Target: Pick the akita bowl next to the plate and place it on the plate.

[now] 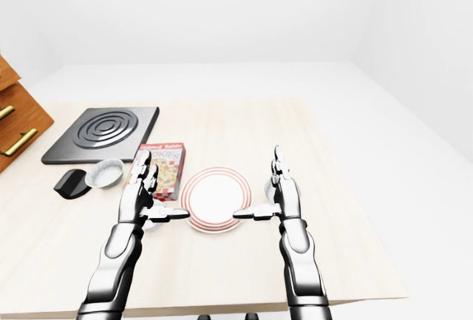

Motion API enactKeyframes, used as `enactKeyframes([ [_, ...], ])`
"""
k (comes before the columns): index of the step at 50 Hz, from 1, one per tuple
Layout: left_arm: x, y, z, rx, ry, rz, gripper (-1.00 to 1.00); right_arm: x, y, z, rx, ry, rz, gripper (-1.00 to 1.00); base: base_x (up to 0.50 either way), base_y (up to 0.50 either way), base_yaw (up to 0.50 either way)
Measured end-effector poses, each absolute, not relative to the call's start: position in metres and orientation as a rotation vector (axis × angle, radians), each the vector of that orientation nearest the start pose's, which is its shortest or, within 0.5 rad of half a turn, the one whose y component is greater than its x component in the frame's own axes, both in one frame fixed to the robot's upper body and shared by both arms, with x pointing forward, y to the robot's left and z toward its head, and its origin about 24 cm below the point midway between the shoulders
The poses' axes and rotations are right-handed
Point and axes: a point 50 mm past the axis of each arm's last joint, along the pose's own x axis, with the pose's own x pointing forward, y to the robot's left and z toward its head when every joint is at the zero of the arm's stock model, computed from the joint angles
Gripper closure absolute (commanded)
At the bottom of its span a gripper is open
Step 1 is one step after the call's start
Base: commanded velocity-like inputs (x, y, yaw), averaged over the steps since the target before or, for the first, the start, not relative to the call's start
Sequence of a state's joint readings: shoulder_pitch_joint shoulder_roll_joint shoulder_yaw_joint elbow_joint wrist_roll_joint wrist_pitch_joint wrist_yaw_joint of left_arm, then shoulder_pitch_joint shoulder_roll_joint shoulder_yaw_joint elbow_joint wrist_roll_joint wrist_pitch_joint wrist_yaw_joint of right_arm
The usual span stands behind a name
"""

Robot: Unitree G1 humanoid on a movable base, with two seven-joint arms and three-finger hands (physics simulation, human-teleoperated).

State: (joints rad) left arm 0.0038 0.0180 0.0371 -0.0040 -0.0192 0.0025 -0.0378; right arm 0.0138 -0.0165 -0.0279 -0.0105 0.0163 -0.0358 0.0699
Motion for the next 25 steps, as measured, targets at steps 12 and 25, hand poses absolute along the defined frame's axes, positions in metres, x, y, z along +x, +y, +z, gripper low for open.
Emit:
enactKeyframes([
  [12, 0.2528, 0.1596, 0.0421, -0.001, 0.000, 0.000, -1.00, 0.2519, -0.1565, 0.0438, 0.001, -0.029, 0.034, -1.00, 0.15, 0.00, 0.00],
  [25, 0.2527, 0.1597, 0.0419, -0.001, 0.001, 0.000, -1.00, 0.2527, -0.1574, 0.0426, 0.001, -0.020, 0.025, -1.00, 0.00, 0.00, 0.00],
])
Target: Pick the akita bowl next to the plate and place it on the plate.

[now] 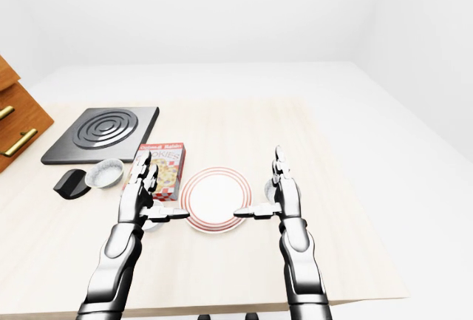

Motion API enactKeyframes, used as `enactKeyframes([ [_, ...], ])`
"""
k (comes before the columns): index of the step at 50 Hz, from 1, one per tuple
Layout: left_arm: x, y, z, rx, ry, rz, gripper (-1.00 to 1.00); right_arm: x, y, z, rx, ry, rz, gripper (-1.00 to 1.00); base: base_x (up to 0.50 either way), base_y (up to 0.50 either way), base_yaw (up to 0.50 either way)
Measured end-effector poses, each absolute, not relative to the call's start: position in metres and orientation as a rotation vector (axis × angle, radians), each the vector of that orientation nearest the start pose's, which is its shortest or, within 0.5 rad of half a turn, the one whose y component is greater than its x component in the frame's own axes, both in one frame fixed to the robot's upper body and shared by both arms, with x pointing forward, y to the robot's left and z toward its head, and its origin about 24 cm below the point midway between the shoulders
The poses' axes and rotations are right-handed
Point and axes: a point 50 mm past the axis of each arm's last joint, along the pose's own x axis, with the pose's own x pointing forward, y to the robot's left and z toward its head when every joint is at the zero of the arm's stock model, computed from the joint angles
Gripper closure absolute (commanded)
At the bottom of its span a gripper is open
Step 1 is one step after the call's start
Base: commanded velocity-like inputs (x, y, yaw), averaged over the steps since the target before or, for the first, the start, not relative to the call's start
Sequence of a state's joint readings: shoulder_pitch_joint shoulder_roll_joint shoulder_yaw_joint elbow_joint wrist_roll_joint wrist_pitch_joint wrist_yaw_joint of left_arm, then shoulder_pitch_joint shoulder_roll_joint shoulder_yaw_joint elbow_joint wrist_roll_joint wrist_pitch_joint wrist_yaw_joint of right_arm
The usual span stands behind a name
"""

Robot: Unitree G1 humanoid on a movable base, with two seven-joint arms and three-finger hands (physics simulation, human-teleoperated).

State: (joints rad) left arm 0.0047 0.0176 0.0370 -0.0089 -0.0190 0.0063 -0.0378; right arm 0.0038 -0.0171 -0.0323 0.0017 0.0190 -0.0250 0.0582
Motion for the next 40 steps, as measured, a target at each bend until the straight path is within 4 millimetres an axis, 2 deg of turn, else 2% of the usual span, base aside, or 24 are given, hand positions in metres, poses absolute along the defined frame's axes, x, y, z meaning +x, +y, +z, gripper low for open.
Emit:
enactKeyframes([
  [9, 0.254, 0.161, 0.049, 0.005, -0.013, 0.011, -1.00, 0.253, -0.158, 0.043, 0.003, -0.016, 0.021, -1.00, 0.00, 0.00, 0.00],
  [12, 0.255, 0.161, 0.062, 0.012, -0.037, 0.006, -1.00, 0.254, -0.157, 0.042, 0.005, -0.016, 0.020, -1.00, 0.00, 0.00, 0.00],
  [14, 0.256, 0.161, 0.079, 0.019, -0.106, 0.003, -1.00, 0.254, -0.157, 0.042, 0.006, -0.015, 0.020, -1.00, 0.00, 0.00, 0.00],
  [19, 0.260, 0.161, 0.142, 0.060, -0.370, -0.017, -1.00, 0.254, -0.158, 0.042, 0.009, -0.014, 0.019, -1.00, 0.00, 0.00, 0.00],
  [25, 0.259, 0.162, 0.240, 0.140, -0.770, -0.057, -1.00, 0.253, -0.158, 0.043, 0.013, -0.014, 0.019, -1.00, 0.00, 0.00, 0.00],
  [30, 0.250, 0.168, 0.316, 0.241, -1.052, -0.074, -1.00, 0.253, -0.158, 0.044, 0.017, -0.015, 0.020, -1.00, 0.00, 0.00, 0.00],
  [35, 0.235, 0.180, 0.379, 0.362, -1.238, -0.055, -1.00, 0.252, -0.158, 0.044, 0.018, -0.014, 0.021, -1.00, 0.00, 0.00, 0.00],
  [40, 0.221, 0.203, 0.433, 0.512, -1.306, 0.024, -1.00, 0.252, -0.158, 0.043, 0.017, -0.012, 0.023, -1.00, 0.00, 0.00, 0.00],
])
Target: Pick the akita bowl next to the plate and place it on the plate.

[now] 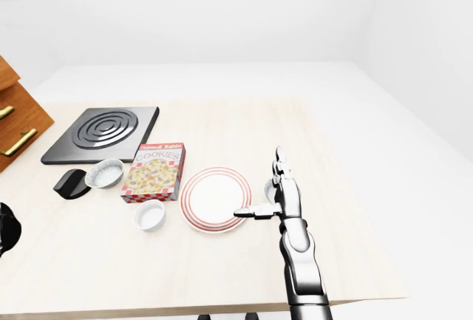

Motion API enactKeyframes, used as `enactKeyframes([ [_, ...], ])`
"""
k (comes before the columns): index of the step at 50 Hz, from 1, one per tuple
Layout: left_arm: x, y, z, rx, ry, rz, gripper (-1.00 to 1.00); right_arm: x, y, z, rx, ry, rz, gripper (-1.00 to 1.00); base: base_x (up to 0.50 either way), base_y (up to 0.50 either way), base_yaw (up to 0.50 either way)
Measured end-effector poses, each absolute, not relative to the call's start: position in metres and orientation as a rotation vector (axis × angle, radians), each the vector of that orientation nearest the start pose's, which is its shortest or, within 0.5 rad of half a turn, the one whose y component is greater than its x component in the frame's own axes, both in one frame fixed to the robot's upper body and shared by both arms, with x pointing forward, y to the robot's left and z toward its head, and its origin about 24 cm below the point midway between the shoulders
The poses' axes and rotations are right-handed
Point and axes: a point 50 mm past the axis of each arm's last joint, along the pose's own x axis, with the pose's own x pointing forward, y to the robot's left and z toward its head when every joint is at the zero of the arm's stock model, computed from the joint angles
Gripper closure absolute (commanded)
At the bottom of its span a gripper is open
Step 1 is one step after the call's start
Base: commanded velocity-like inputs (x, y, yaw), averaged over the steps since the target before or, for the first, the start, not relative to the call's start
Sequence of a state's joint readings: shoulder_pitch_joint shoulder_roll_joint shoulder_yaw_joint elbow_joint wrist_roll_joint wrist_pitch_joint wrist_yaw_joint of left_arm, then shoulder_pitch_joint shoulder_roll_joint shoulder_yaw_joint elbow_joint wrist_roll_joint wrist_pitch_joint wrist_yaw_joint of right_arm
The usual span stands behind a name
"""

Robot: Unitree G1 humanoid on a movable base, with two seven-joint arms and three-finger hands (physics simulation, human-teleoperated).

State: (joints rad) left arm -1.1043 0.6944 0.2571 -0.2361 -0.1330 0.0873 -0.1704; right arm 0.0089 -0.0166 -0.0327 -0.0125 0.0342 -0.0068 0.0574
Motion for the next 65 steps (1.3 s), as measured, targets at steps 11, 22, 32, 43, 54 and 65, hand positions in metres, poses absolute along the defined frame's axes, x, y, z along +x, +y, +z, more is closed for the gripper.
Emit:
enactKeyframes([
  [11, 0.183, 0.322, 0.483, 0.588, -1.124, 0.395, -1.00, 0.252, -0.158, 0.040, 0.012, -0.005, 0.021, -1.00, 0.00, 0.00, 0.00],
  [22, 0.134, 0.470, 0.417, 0.366, -0.641, 0.796, -1.00, 0.254, -0.159, 0.037, 0.006, 0.001, 0.011, -1.00, 0.00, 0.00, 0.00],
  [32, 0.108, 0.525, 0.336, 0.282, -0.358, 1.018, -1.00, 0.255, -0.160, 0.036, -0.003, 0.002, -0.001, -1.00, 0.00, 0.00, 0.00],
  [43, 0.091, 0.546, 0.255, 0.179, -0.148, 1.138, -1.00, 0.256, -0.160, 0.035, -0.012, 0.002, -0.007, -1.00, 0.00, 0.00, 0.00],
  [54, 0.089, 0.547, 0.217, 0.125, -0.047, 1.176, -1.00, 0.256, -0.160, 0.035, -0.019, 0.001, -0.010, -1.00, 0.00, 0.00, 0.00],
  [65, 0.088, 0.547, 0.205, 0.106, -0.020, 1.184, -1.00, 0.255, -0.159, 0.036, -0.035, -0.006, -0.008, -1.00, 0.00, 0.00, 0.00],
])
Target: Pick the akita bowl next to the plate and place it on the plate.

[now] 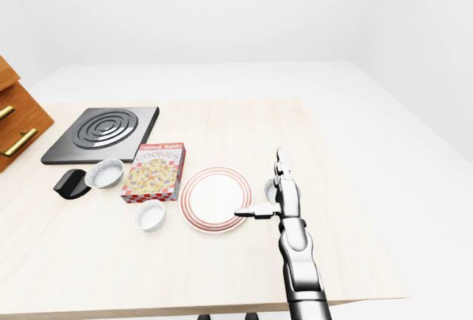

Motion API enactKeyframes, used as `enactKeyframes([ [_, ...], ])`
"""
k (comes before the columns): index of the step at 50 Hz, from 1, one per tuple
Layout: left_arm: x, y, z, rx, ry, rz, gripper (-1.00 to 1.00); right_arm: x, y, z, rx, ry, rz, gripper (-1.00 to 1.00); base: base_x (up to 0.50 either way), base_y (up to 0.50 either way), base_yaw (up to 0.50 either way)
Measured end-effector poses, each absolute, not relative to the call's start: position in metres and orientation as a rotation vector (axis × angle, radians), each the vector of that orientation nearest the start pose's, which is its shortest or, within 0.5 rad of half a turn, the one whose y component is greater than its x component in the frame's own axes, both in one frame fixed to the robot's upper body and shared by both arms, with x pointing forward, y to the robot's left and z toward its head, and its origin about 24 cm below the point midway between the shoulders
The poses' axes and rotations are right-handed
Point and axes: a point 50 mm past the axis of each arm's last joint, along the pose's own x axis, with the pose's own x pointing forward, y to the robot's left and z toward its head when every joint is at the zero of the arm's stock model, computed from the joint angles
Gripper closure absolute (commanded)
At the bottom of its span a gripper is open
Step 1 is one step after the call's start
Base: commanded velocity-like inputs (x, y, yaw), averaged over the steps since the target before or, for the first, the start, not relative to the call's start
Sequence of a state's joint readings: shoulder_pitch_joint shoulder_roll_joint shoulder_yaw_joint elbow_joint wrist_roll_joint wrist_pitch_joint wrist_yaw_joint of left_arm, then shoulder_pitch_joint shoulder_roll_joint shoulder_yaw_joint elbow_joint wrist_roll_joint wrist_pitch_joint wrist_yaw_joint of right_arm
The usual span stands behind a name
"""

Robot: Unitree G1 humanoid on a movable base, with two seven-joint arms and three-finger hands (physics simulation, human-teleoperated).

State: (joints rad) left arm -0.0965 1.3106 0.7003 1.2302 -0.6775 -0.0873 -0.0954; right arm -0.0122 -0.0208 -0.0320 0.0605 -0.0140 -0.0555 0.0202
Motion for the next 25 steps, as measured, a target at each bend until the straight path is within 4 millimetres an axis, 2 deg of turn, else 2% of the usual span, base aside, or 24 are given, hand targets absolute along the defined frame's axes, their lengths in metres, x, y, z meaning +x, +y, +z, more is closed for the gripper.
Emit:
enactKeyframes([
  [25, 0.0876, 0.5463, 0.1989, 0.096, -0.007, 1.189, -1.00, 0.2546, -0.1585, 0.0370, -0.043, -0.010, -0.009, -1.00, 0.00, 0.00, 0.00],
])
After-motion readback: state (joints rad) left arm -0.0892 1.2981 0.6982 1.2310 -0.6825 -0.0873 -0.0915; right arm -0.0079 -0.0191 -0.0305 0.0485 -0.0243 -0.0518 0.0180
